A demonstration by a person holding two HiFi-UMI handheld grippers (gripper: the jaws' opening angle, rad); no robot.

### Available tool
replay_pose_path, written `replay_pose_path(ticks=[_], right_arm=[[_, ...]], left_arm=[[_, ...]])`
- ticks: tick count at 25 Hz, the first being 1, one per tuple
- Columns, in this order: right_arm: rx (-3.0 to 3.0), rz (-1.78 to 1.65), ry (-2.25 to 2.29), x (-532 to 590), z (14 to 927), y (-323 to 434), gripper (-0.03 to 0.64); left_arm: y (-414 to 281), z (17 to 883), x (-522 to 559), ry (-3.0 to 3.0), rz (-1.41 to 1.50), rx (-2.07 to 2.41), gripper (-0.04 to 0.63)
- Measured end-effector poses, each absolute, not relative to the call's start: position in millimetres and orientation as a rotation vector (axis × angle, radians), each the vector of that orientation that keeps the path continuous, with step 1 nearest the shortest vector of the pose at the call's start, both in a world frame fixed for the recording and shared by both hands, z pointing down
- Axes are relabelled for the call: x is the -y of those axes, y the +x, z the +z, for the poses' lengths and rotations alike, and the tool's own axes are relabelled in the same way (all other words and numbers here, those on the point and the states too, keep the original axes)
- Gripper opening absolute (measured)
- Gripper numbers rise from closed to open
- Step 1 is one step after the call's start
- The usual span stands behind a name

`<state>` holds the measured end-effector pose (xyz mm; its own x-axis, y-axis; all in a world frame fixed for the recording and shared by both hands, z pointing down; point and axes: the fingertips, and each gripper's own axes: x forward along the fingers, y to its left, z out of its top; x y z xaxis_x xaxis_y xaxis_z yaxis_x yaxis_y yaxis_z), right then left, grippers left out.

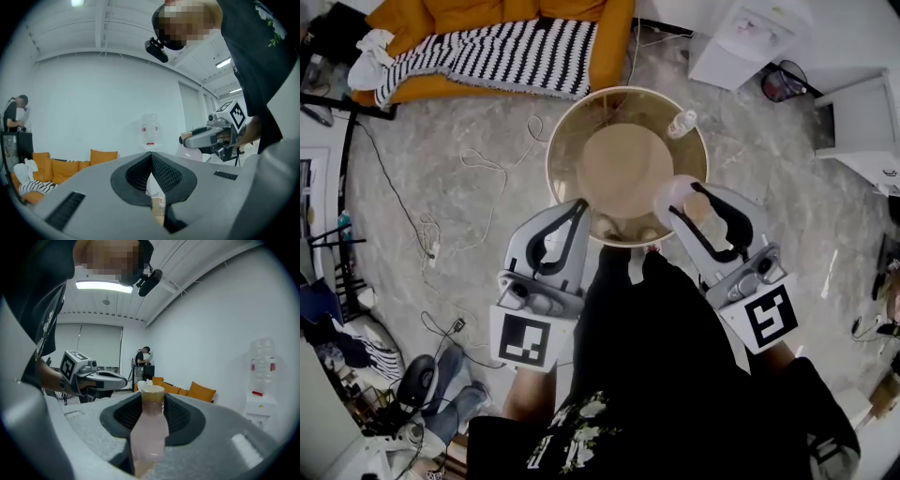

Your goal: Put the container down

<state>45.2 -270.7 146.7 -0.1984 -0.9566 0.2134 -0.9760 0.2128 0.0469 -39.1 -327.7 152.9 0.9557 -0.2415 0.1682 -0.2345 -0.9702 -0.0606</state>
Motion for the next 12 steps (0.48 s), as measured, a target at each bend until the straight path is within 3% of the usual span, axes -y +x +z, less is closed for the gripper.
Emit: replay_pose_path(ticks=[12], right_arm=[[2.168, 0.251, 1.934, 331, 196, 61, 0.137]], left_arm=[[-10, 210, 379, -3.135, -0.318, -0.149, 0.008]])
